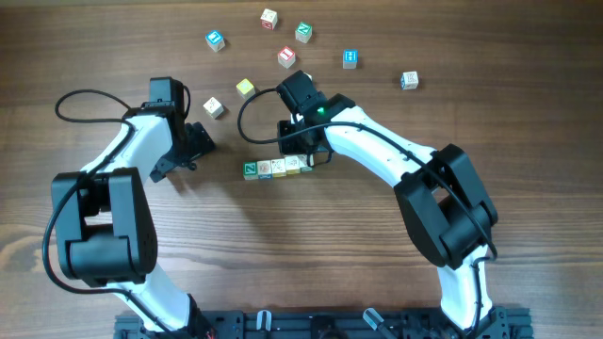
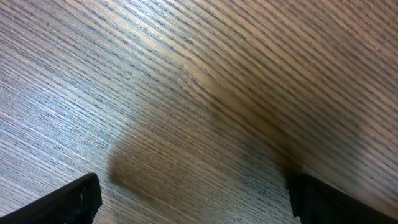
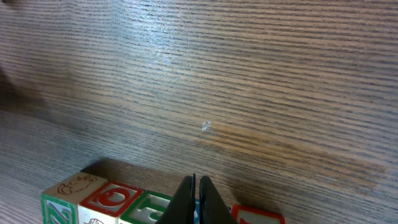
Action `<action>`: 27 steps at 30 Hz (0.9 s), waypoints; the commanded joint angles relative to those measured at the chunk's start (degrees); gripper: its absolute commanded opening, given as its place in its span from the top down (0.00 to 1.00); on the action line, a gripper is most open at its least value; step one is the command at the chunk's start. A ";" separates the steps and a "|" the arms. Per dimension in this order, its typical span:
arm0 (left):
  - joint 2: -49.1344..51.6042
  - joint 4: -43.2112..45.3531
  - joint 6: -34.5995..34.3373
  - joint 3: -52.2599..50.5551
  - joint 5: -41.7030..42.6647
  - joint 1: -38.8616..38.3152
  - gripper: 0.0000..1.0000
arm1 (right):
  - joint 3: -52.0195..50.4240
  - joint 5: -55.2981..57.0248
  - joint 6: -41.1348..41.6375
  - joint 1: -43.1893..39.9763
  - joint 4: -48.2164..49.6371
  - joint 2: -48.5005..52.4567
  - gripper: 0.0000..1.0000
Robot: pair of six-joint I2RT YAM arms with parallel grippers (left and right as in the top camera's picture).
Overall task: Form a horizontal line
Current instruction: 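Push the row's right end leftward with the right gripper to align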
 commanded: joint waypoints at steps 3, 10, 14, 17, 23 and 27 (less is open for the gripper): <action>0.61 -0.17 -0.13 -0.28 -0.37 -0.15 0.00 | 0.02 -0.94 -0.17 0.35 1.38 0.66 0.94; 0.61 -0.17 -0.13 -0.28 -0.37 -0.15 0.00 | 0.02 -4.02 -0.15 0.35 -0.48 0.66 0.91; 0.61 -0.17 -0.13 -0.28 -0.37 -0.15 0.00 | 0.02 -4.00 -0.15 0.35 -1.44 0.66 0.91; 0.61 -0.17 -0.13 -0.28 -0.37 -0.15 0.00 | 0.02 -4.00 -0.13 0.46 -1.88 0.66 0.91; 0.61 -0.17 -0.13 -0.28 -0.37 -0.15 0.00 | 0.02 -4.00 -0.13 0.61 -2.93 0.66 0.91; 0.61 -0.17 -0.13 -0.28 -0.37 -0.15 0.00 | 0.02 -4.02 -0.15 0.68 -3.08 0.66 0.91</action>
